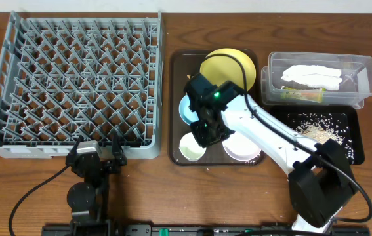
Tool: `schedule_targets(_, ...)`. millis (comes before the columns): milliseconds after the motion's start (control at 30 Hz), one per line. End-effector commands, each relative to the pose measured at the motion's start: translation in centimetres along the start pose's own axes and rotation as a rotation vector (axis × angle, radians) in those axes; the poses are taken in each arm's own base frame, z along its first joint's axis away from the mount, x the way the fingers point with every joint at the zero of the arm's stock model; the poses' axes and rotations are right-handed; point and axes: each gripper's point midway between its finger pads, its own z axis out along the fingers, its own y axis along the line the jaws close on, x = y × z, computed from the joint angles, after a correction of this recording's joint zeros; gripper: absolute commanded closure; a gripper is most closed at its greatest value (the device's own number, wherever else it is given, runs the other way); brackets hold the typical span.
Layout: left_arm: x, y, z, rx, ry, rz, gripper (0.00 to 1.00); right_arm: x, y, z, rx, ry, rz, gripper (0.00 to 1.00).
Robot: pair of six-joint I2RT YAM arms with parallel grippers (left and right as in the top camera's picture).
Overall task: Sort waste into correct bins and load items into the dishwasher
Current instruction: 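Grasp the pale green cup with the right gripper and lift, then move the cup left while the left gripper rises toward it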
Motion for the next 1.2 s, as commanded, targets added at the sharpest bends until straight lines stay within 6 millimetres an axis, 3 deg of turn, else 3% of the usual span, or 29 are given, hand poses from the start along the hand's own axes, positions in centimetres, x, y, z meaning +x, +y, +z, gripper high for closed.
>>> schedule_targets(0, 1.7, 0.4, 0.1, -0.020, 0.053, 0.006, 0.11, 0.0, -1.2, 0.9, 0.076, -0.040, 0.106, 0.68)
schedule_targets(133, 1.7, 0.4, 0.1, -0.020, 0.053, 0.006, 0.11, 0.1, -1.2, 2.4, 0.065, -0.052, 0.133, 0.73)
schedule_targets(233, 1.7, 0.4, 0.1, -0.020, 0.053, 0.006, 0.11, 0.4, -1.3, 2.9, 0.065, -0.045, 0.141, 0.82)
schedule_targets(333, 1.7, 0.4, 0.1, -0.020, 0.053, 0.006, 0.11, 0.2, -1.3, 2.8, 0.062, -0.051, 0.141, 0.99)
schedule_targets(500, 1.7, 0.4, 0.1, -0.020, 0.053, 0.006, 0.11, -0.3, -0.7, 1.8, 0.036, -0.070, 0.140, 0.99)
schedule_targets(567, 1.7, 0.4, 0.1, -0.020, 0.053, 0.006, 0.11, -0.8, -0.6, 0.4, 0.026, -0.094, 0.142, 0.99)
schedule_targets(733, 1.7, 0.4, 0.1, -0.020, 0.053, 0.006, 0.11, -2.6, -1.4, -5.8, -0.026, -0.232, 0.141, 0.99)
schedule_targets(900, 1.7, 0.4, 0.1, -0.020, 0.053, 0.006, 0.11, -3.6, -4.5, -11.2, -0.071, -0.386, 0.225, 0.99)
schedule_targets(1000, 1.7, 0.4, 0.1, -0.020, 0.053, 0.006, 0.11, -4.2, -6.7, -12.9, -0.098, -0.436, 0.265, 0.99)
schedule_targets(1167, 1.6, 0.4, 0.1, -0.020, 0.049, 0.006, 0.11, -5.4, -6.6, -14.1, -0.290, -0.462, 0.177, 0.99)
